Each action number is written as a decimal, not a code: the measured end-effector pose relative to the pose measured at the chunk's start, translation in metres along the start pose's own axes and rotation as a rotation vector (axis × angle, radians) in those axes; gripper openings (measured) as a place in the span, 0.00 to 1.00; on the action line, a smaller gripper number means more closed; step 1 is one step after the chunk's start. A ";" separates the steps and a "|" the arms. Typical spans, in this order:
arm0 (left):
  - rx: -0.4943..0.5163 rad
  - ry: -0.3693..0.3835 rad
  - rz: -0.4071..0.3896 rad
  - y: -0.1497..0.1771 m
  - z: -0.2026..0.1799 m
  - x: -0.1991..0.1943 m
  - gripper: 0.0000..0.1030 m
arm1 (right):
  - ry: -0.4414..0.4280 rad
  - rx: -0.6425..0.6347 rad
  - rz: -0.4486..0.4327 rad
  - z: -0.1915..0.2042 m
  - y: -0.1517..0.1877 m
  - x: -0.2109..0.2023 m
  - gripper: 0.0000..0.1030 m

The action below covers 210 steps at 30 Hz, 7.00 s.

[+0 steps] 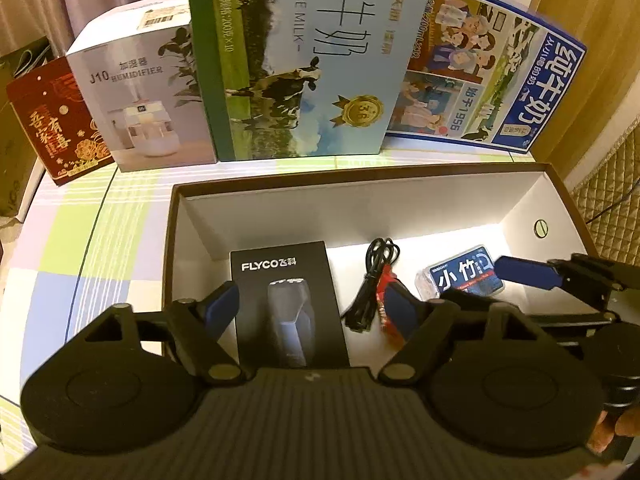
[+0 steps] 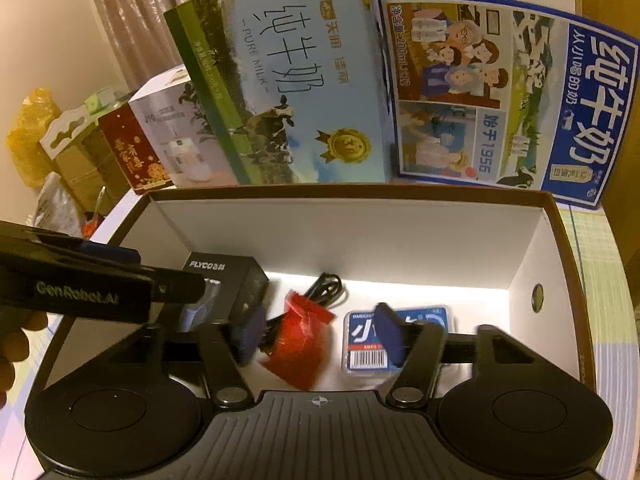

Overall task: Organize objects
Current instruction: 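Open both grippers to release the cable and candy packet in the box, then withdraw both grippers from the box toward the cotton swabs and bottle, then grasp the white medicine bottle with the right gripper while the left grasps the cotton swab bag, then lift the swab bag and bottle and carry both over the brown box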

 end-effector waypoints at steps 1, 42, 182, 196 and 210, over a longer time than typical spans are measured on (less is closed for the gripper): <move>-0.002 -0.002 -0.003 0.001 0.000 -0.001 0.78 | -0.004 -0.001 0.006 0.000 0.002 -0.002 0.63; -0.055 0.018 -0.037 0.141 -0.024 -0.103 0.95 | -0.004 0.120 -0.082 0.015 0.117 -0.136 0.97; 0.175 0.105 0.218 0.307 -0.067 0.001 0.23 | 0.042 0.058 0.223 0.028 0.294 -0.059 0.23; 0.169 0.037 0.170 0.302 -0.079 0.003 0.26 | 0.117 0.013 0.189 0.036 0.286 -0.052 0.29; 0.160 0.044 0.150 0.305 -0.080 -0.005 0.20 | 0.099 0.039 0.193 0.042 0.295 -0.062 0.23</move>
Point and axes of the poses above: each gripper's, at about its wrist camera, not at the fingertips, and x roughly the way its jaws point, z to its left, y to its underside, the point moved 7 cm from there along x, roughly the way its jaws point, and after that the axes turned 15 degrees about z, right-handed, at the moved point
